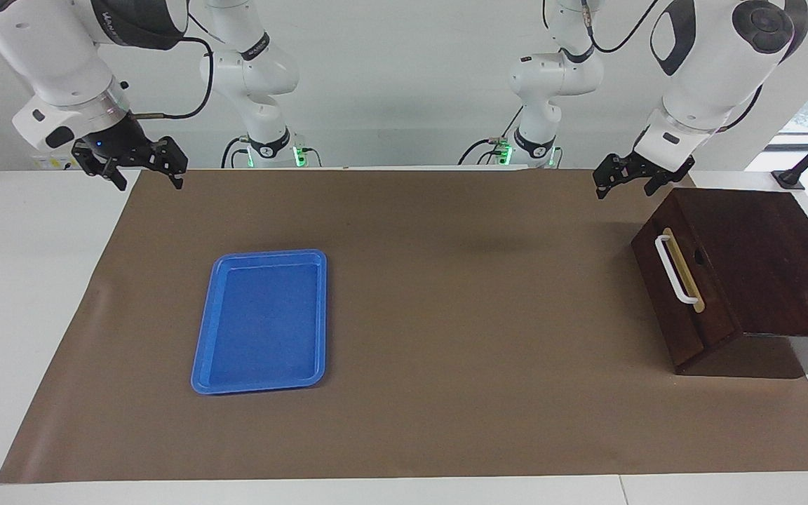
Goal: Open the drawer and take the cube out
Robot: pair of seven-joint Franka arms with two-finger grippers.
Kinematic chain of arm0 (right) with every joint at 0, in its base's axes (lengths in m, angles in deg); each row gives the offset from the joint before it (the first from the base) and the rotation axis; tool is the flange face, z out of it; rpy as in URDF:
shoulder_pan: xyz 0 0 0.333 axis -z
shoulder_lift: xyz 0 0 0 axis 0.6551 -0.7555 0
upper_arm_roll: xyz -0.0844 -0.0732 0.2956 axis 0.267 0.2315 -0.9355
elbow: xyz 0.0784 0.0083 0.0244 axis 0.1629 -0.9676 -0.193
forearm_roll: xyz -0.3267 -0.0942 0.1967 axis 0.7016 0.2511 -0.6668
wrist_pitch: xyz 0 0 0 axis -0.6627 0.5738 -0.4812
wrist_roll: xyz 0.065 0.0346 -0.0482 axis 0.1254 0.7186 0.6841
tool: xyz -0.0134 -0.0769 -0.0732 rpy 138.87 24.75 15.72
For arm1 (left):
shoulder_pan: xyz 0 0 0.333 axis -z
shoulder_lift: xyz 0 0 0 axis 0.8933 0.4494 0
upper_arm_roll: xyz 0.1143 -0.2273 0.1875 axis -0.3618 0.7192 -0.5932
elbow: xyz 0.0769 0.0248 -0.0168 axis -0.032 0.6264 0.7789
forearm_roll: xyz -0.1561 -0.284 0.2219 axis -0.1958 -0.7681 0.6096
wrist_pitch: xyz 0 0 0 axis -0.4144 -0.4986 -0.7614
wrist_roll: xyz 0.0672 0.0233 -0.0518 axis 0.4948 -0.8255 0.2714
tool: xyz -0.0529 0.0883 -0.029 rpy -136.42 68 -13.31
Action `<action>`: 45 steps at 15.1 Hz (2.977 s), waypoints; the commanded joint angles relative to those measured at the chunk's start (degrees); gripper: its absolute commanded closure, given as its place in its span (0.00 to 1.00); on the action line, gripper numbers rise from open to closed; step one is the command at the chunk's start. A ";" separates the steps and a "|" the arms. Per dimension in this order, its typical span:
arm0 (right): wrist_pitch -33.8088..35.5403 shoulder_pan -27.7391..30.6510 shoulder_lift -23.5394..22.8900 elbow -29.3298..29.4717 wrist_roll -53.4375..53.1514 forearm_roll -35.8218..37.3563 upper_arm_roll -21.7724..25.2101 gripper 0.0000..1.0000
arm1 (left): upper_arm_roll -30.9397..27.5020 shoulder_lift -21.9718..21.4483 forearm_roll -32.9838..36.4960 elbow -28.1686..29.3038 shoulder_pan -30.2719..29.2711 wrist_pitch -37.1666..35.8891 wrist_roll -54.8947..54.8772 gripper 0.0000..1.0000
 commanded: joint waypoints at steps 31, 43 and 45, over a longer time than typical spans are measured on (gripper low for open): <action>0.20 0.87 1.38 -1.92 -0.41 -0.47 0.31 0.00 | -0.49 6.33 26.54 27.52 -4.29 48.68 -3.96 0.00; 0.12 0.44 1.38 -1.92 -0.59 -0.47 0.23 0.00 | -0.23 6.87 18.55 26.46 7.93 46.57 11.70 0.00; -0.15 0.52 1.38 -1.83 -0.59 -0.47 0.23 0.00 | -0.23 6.95 16.44 26.29 8.99 46.39 12.93 0.00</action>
